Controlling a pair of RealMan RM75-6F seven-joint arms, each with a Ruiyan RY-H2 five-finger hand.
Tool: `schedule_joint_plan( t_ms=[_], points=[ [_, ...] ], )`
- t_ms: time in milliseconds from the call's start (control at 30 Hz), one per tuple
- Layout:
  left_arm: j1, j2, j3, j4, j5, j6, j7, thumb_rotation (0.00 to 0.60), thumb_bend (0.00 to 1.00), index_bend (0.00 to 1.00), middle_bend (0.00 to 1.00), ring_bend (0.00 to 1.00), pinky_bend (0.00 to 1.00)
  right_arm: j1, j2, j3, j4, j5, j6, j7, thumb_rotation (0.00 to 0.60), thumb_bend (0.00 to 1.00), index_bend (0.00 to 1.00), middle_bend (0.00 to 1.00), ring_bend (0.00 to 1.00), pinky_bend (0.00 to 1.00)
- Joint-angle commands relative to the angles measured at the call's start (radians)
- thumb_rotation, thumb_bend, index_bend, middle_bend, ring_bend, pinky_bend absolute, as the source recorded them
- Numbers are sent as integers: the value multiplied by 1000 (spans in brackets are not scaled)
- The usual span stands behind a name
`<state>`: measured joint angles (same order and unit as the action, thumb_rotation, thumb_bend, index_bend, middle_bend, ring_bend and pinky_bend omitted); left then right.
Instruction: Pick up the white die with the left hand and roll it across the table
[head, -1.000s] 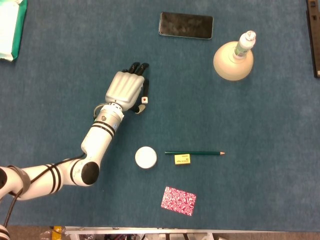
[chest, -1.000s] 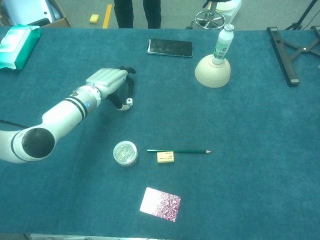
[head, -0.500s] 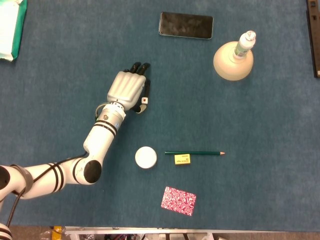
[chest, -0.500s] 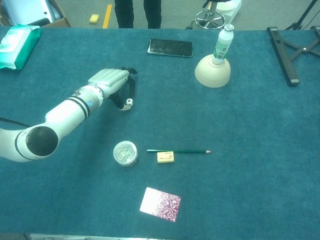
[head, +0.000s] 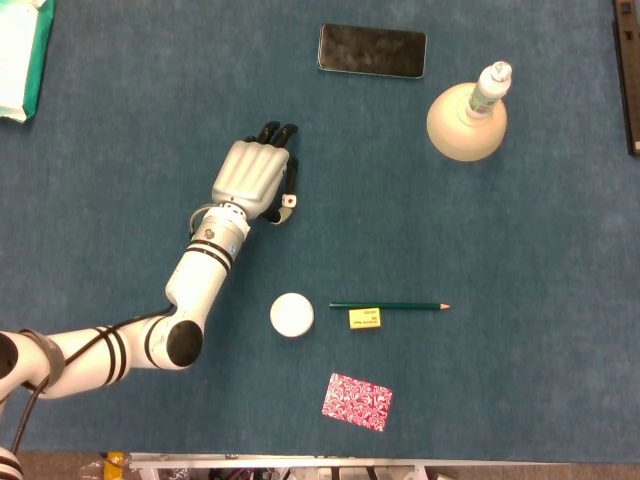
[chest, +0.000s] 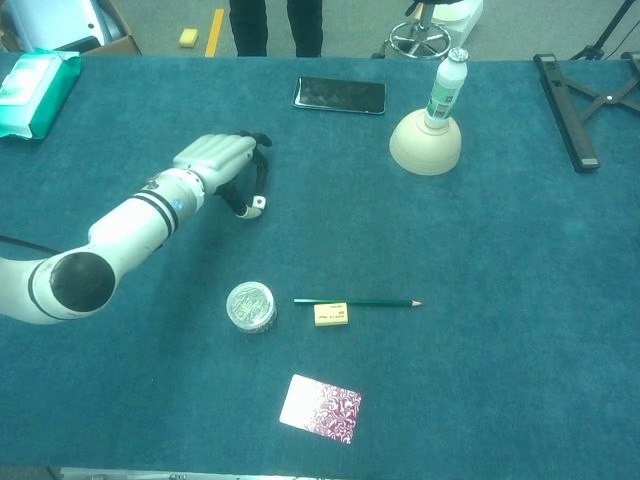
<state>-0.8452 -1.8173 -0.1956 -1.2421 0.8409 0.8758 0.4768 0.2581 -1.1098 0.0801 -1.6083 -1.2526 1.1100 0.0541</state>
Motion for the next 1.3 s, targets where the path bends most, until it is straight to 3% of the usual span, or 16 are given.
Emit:
schedule_joint_plan(
  t_ms=[33,433,867,1100,1300],
  points=[
    [0,0,1,0,1,1,0,600,208,598,103,50,269,0,0,0,0,1,0,0,600,0,285,339,373,575],
    [25,43,0,-65,45,59,-16,600,209,604,108,50,269,-3,0,1,1,0,2,3,600,0,285,339,373,575],
    [133,236,9,-327,225,283,-54,600,209,617,137,50,269,-8,-7,-1,1,2,5,3,600,0,285,339,373,575],
    [226,352,76,-444,286,368,-46,600,208,624,144,50,269,-8,-17,-3,6,3,2,4,600,0,285,339,372,575],
    [308,393,137,-468,318,423,-69,600,208,625,144,50,269,-5,-24,-3,7,5,-4,-3,600,0,285,339,373,575]
  ],
)
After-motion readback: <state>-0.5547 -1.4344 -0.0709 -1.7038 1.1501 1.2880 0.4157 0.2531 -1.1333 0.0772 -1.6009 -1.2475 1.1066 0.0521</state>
